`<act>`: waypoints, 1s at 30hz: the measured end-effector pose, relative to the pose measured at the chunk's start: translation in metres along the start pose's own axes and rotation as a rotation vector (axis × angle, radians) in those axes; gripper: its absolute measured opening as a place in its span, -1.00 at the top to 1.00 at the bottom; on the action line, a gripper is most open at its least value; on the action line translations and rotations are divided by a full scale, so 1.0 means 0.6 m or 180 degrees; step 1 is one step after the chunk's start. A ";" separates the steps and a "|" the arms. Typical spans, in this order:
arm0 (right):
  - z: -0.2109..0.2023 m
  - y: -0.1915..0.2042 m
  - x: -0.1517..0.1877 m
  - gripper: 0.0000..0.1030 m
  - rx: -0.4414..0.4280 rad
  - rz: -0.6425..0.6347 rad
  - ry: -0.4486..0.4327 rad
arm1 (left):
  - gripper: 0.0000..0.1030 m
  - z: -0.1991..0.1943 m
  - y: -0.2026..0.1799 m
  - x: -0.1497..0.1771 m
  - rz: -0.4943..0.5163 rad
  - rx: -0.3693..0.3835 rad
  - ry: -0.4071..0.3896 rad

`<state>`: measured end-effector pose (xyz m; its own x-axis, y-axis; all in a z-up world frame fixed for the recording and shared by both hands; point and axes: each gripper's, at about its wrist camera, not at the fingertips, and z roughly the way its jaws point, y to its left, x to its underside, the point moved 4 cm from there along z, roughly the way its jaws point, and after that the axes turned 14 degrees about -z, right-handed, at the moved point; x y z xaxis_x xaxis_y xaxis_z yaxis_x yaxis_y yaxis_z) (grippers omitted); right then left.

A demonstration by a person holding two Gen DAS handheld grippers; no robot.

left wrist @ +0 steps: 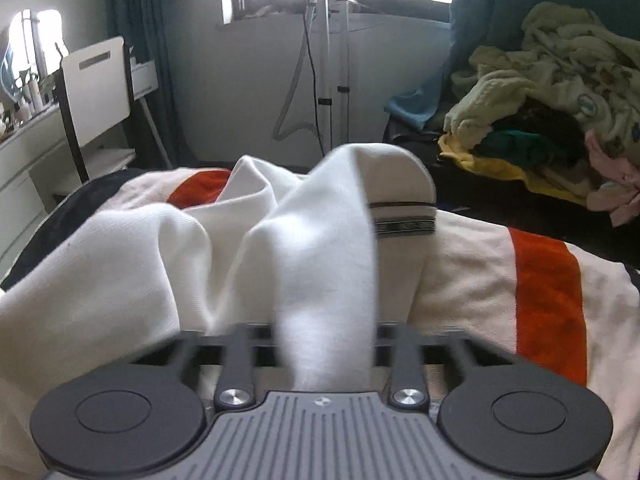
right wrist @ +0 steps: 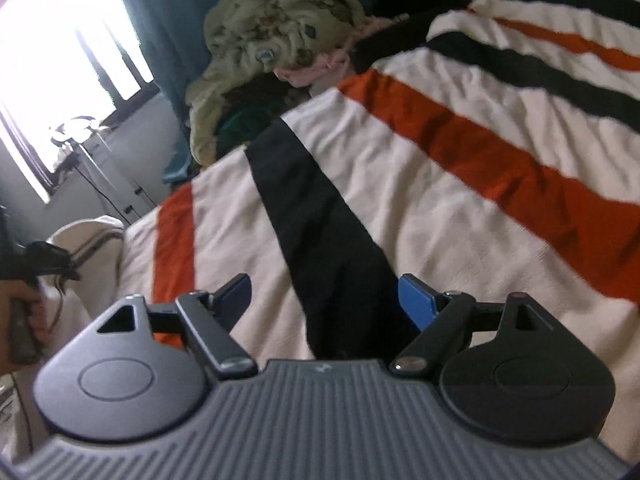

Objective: Fold clothes

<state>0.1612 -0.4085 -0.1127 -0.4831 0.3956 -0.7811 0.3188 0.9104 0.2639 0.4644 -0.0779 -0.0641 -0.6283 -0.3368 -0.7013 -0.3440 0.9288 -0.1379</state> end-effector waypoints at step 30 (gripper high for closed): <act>-0.089 0.054 0.039 -0.61 -0.1037 0.0423 0.0179 | 0.02 -0.396 0.208 0.414 0.0671 0.1605 0.0017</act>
<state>0.1166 -0.3633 -0.0921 -0.5019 0.5110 -0.6978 0.1094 0.8379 0.5348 0.0995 -0.0825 -0.0890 -0.6513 -0.1349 -0.7467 0.1663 0.9348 -0.3139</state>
